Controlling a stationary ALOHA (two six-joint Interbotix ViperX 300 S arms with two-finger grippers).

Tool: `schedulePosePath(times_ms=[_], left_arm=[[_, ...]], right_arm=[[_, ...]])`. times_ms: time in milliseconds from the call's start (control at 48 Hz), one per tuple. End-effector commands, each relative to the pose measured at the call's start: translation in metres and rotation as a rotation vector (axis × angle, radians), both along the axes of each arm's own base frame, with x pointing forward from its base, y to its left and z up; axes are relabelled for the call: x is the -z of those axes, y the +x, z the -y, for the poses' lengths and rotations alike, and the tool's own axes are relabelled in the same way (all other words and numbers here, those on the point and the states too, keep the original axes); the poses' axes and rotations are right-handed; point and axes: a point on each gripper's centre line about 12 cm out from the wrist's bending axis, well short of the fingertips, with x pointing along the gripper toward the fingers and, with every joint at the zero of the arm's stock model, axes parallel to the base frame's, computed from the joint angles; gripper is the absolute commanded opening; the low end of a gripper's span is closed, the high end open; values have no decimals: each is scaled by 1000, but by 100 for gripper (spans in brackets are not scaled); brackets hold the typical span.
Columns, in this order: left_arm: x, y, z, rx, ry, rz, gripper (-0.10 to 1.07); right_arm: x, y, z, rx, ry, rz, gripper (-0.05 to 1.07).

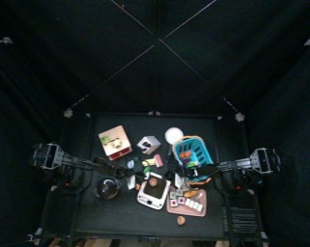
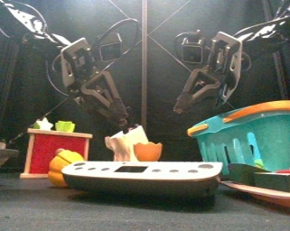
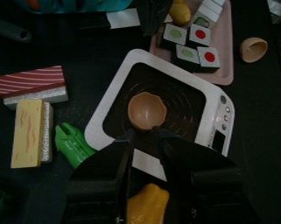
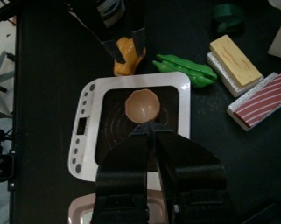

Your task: Grab banana

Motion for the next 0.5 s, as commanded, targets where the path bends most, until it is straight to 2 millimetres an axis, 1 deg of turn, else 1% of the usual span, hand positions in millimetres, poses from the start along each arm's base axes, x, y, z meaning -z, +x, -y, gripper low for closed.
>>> schedulePosePath(times_ms=[0,146,312,479], left_arm=[[-10,2,-1,3,0,34,68],[-14,-2,-1,3,2,43,68],[-20,-10,-1,9,9,61,68],[-24,-23,-4,25,39,72,68]], right_arm=[[-13,4,0,2,8,41,44],[-17,2,-2,14,18,39,44],[-32,-1,-3,60,56,43,44],[-45,-3,4,150,108,5,45]])
